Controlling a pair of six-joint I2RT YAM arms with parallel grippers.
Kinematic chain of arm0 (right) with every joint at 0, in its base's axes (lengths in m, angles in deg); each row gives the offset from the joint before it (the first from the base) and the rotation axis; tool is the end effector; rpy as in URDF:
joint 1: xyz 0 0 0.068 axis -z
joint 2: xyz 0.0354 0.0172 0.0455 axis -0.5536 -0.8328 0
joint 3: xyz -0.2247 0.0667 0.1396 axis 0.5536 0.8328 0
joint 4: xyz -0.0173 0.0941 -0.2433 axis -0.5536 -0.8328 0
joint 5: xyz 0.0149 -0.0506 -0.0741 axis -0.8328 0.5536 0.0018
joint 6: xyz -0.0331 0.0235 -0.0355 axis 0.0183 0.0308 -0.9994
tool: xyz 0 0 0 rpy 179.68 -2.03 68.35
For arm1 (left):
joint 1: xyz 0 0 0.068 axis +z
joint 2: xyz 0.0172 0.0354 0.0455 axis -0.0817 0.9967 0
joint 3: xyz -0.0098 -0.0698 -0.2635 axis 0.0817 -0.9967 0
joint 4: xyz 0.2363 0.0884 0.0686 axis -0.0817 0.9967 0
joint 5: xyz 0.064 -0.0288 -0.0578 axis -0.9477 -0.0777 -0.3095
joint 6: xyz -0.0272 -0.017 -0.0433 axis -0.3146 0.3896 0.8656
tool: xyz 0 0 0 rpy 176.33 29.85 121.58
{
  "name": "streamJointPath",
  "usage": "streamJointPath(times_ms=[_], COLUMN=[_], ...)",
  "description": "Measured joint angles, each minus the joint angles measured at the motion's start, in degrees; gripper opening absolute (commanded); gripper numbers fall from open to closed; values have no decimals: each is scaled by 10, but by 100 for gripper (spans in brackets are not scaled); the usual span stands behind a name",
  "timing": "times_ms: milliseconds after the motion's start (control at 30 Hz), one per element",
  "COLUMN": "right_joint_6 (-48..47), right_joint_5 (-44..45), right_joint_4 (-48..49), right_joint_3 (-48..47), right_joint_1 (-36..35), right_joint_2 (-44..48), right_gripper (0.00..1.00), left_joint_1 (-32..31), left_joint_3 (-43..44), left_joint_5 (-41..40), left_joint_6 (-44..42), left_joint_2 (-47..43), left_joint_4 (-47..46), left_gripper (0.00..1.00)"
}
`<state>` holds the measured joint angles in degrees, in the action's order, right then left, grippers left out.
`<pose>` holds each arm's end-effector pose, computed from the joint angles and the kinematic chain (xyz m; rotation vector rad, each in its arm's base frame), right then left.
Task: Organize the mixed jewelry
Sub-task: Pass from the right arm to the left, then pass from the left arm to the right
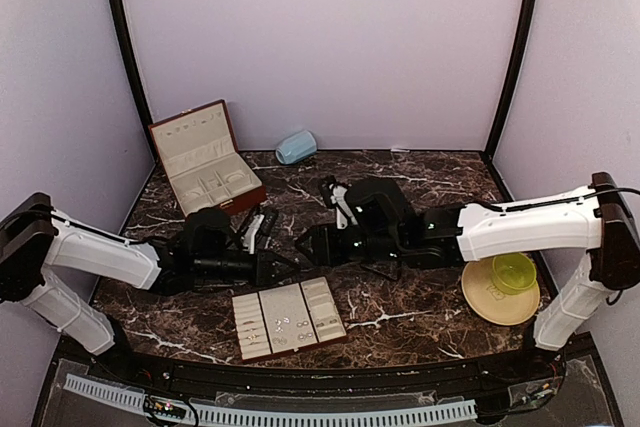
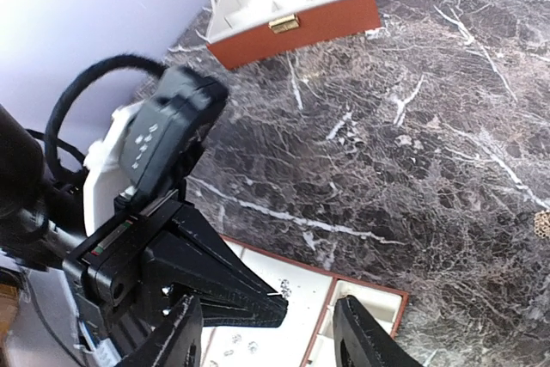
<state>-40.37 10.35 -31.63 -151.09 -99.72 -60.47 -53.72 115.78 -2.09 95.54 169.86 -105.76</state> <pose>0.1540 0.3349 0.2570 -0.4628 2.2013 0.8974 0.1780 -0.2256 0.1823 0.5102 2.0960 -1.3267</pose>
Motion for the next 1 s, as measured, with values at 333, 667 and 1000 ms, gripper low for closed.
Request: streamJointPath(times_ms=[333,667,1000], right_joint_6=[56,77,88], right_joint_5=[-198,-310,-332], right_joint_4=[204,304,319], right_joint_3=[141,146,146], right_joint_1=[59,62,62], right_joint_2=[46,47,47], right_gripper=[56,41,25], left_joint_1=[-12,-35,-45], left_joint_3=[-29,-32,-38], left_joint_5=[5,51,55], left_joint_6=[-153,-159,-157], left_joint_2=[-61,-74,-85], left_joint_4=[-97,-164,-166], left_gripper=[0,0,0])
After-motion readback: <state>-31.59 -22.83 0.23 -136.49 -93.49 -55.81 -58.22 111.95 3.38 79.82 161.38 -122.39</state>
